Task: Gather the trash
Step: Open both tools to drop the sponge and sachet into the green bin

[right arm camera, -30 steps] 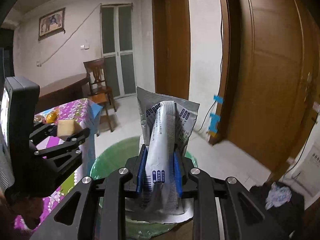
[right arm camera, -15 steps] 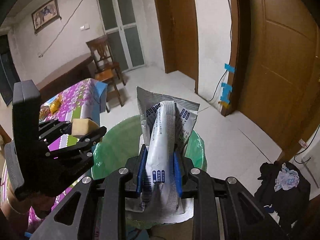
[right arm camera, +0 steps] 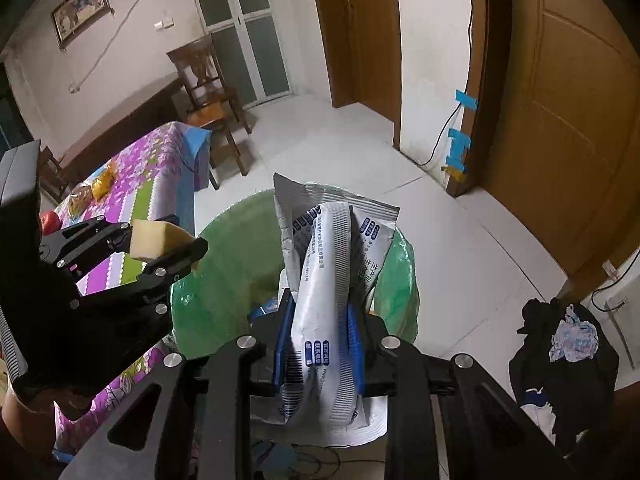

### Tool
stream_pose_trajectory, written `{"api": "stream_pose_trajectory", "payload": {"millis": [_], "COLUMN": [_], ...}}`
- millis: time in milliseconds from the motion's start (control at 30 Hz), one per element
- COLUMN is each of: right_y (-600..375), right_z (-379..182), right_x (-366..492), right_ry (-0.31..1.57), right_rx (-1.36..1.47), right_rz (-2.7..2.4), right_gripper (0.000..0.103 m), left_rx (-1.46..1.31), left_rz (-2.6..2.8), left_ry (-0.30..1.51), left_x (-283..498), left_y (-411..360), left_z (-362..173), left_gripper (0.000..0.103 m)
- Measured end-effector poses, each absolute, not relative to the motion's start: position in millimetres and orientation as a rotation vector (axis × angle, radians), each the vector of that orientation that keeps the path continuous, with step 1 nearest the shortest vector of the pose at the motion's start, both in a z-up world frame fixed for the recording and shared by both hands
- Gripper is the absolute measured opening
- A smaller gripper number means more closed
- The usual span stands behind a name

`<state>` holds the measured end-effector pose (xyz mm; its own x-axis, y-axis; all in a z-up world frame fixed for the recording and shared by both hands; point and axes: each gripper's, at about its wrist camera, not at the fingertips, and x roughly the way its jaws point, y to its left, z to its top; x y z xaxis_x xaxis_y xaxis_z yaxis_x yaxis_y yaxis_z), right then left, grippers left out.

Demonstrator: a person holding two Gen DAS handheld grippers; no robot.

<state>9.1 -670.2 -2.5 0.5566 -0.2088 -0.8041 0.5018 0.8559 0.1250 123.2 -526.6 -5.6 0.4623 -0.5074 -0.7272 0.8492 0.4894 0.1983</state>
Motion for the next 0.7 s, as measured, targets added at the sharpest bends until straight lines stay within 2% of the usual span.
{"api": "stream_pose_trajectory", "payload": {"millis": [467,700], "right_y": [-674.8,-677.8], "right_z": [-13.0,-5.2], "right_x": [38.3,46.8], "right_ry": [0.967,0.945], "right_rx": [0.369,0.341], "right_rz": [-0.386,-0.397], "right_gripper": [0.025,0.026], "left_rx": [0.610,0.604], "left_rz": [-0.923,-0.932], "left_ry": [0.699,0.701], "left_x": [131.3,134.0], "left_y": [-529.6,-530.7], "left_z": [-14.7,-13.9], "left_gripper": [0.033,0.033]}}
